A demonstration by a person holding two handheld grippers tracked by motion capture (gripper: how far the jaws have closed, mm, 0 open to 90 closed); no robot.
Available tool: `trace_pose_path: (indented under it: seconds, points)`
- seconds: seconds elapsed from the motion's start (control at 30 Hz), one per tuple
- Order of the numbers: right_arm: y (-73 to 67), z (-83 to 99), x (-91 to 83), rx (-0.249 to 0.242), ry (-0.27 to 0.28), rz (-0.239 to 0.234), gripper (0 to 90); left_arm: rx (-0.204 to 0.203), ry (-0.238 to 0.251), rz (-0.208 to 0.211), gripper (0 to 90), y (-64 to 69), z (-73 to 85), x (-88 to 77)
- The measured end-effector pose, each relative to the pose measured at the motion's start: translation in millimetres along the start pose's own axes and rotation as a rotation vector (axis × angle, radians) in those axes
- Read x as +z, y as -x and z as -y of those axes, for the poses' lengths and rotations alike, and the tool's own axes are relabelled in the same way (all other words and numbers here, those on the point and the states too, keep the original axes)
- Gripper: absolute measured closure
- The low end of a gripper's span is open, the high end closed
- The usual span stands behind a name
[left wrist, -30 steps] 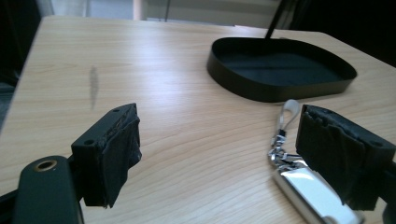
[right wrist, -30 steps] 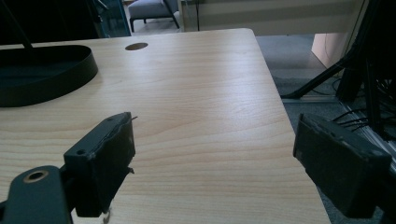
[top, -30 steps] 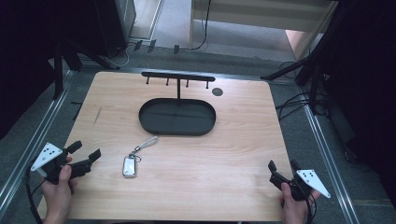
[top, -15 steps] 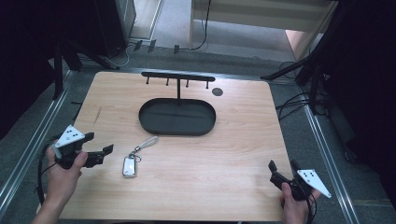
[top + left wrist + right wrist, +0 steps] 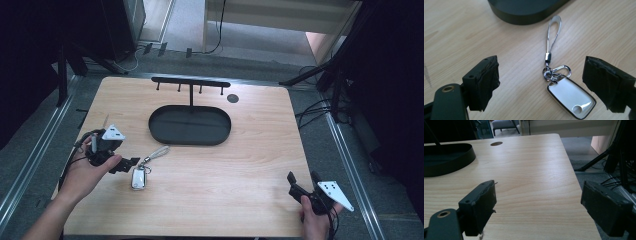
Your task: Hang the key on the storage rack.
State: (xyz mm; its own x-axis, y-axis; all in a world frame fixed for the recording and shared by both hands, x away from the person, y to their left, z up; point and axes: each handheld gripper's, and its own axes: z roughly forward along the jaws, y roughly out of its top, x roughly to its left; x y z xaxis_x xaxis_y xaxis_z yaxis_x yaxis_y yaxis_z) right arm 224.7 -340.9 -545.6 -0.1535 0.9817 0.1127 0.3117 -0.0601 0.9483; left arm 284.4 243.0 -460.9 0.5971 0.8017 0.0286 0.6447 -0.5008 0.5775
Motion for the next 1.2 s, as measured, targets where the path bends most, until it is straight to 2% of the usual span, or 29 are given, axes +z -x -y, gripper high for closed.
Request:
trace_pose_path:
  seconds: [0.1, 0.2, 0.27, 0.33, 0.43, 0.5, 0.57, 0.67, 0.77, 0.9, 0.93, 1.0, 1.03, 1.2]
  points:
    - [-0.6, -0.1, 0.1, -0.001, -0.002, -0.001, 12.8, 0.027, -0.053, -0.014, 14.1, 4.4, -8.2, 3.9]
    - [-0.7, -0.2, 0.6, -0.009, -0.005, -0.001, 12.8, 0.022, -0.104, 0.011, 14.8, 6.5, -15.0, 9.3]
    - [-1.1, -0.2, 0.7, -0.010, -0.006, -0.003, 12.8, 0.019, -0.161, 0.026, 16.5, 6.9, -18.8, 16.5]
    - [-1.4, -0.2, 0.7, -0.011, -0.007, -0.001, 12.9, 0.020, -0.179, 0.012, 25.4, 6.9, -21.5, 21.3]
    - [-1.4, -0.1, 0.7, -0.017, -0.006, -0.002, 13.0, 0.009, -0.206, 0.048, 33.4, 4.0, -25.9, 28.5]
    - [-1.3, -0.1, 0.7, -0.018, -0.006, -0.003, 13.0, 0.017, -0.219, 0.059, 39.7, 3.3, -27.0, 30.5]
    - [-1.5, -0.1, 0.7, -0.015, -0.008, -0.005, 13.1, 0.046, -0.282, 0.081, 45.1, 6.0, -31.4, 41.2]
    - [-1.5, -0.2, 0.8, -0.016, -0.010, -0.007, 13.2, 0.071, -0.332, 0.078, 50.1, 10.0, -36.3, 50.4]
    - [-1.5, -0.2, 0.8, -0.017, -0.011, -0.008, 13.2, 0.075, -0.351, 0.050, 52.3, 12.0, -41.6, 57.2]
    - [-1.7, -0.2, 0.8, -0.017, -0.010, -0.008, 13.3, 0.078, -0.364, 0.043, 55.9, 13.2, -44.3, 64.1]
    - [-1.7, -0.2, 0.8, -0.018, -0.010, -0.009, 13.4, 0.104, -0.387, 0.015, 58.9, 14.9, -44.9, 68.3]
    - [-1.6, -0.2, 0.8, -0.018, -0.010, -0.010, 13.4, 0.117, -0.396, -0.031, 64.4, 16.4, -45.5, 70.6]
    - [-1.6, -0.2, 0.8, -0.017, -0.010, -0.010, 13.4, 0.117, -0.389, -0.040, 65.3, 16.8, -45.8, 71.6]
    - [-1.6, -0.2, 0.8, -0.019, -0.013, -0.012, 13.5, 0.114, -0.385, -0.023, 67.9, 18.5, -47.4, 74.0]
